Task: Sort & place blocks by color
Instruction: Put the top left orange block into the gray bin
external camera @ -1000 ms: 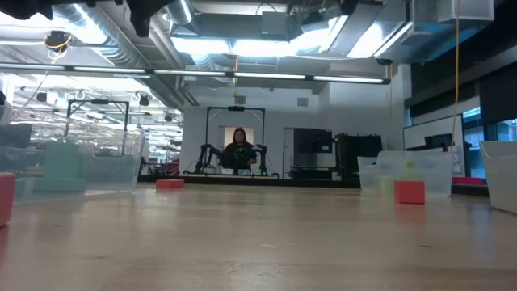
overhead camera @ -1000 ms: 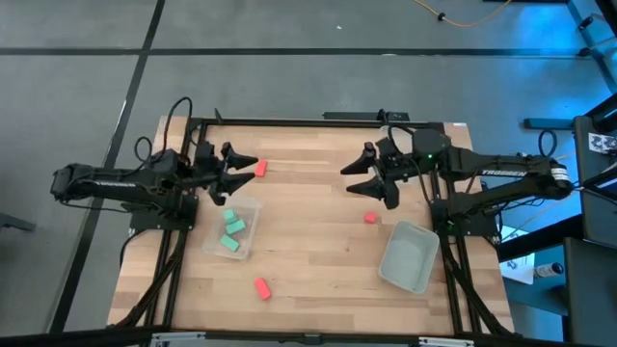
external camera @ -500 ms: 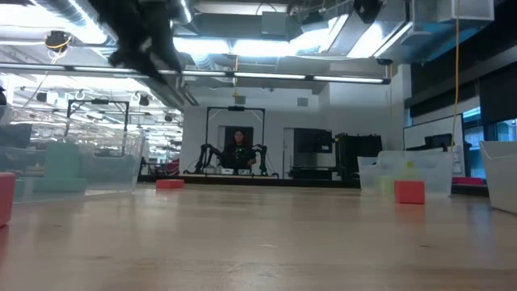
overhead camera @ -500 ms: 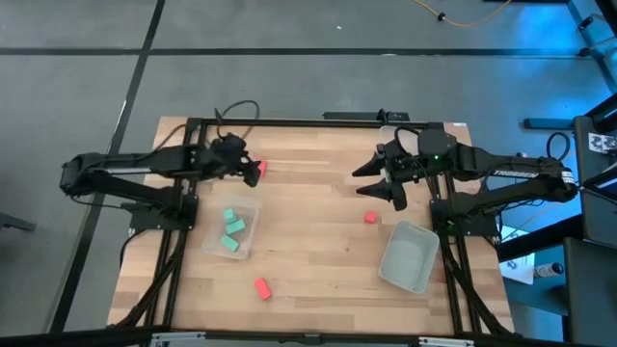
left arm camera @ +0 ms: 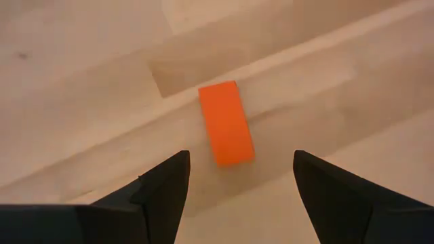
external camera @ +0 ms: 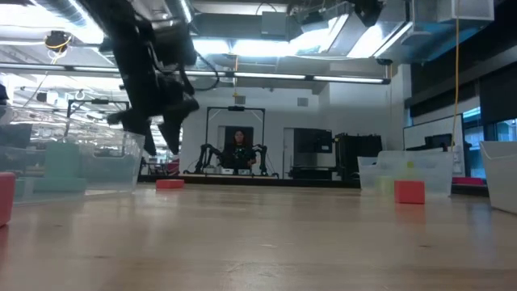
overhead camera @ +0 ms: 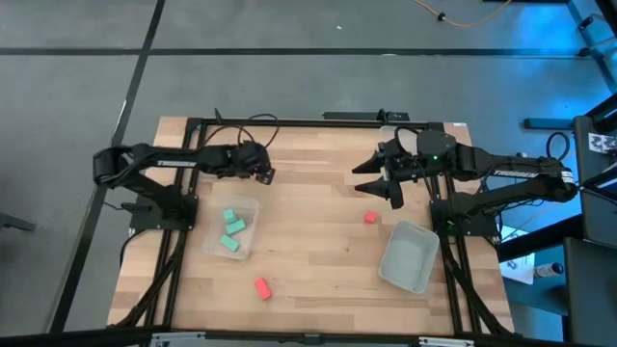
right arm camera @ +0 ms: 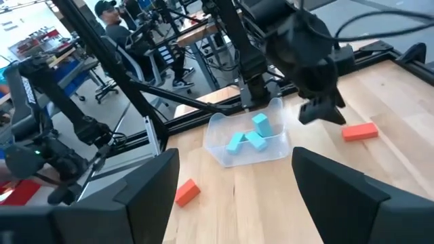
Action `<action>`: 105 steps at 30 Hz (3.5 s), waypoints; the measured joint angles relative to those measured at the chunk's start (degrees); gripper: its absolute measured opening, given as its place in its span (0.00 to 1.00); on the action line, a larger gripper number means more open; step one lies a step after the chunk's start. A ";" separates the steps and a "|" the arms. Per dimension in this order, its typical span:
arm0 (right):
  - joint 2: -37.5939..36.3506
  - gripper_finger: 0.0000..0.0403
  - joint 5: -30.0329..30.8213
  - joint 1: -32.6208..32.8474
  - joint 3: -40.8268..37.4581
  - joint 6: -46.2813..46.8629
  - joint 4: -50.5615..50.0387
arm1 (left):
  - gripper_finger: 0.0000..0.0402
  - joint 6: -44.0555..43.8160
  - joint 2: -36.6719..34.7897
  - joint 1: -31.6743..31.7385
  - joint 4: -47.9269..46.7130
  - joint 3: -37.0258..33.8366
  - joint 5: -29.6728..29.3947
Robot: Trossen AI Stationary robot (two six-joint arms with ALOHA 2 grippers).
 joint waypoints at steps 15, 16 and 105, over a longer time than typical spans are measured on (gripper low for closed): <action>0.00 0.72 1.04 0.00 -0.01 0.07 -0.10 | 0.63 -0.93 5.45 5.90 10.31 -3.71 1.59; 0.00 0.72 1.05 0.00 -0.02 0.03 -0.10 | 0.63 -0.91 5.87 5.88 11.08 -3.71 1.67; 19.69 0.72 0.89 9.71 0.02 -2.78 30.11 | 0.27 26.73 -3.82 -34.00 43.59 8.55 2.93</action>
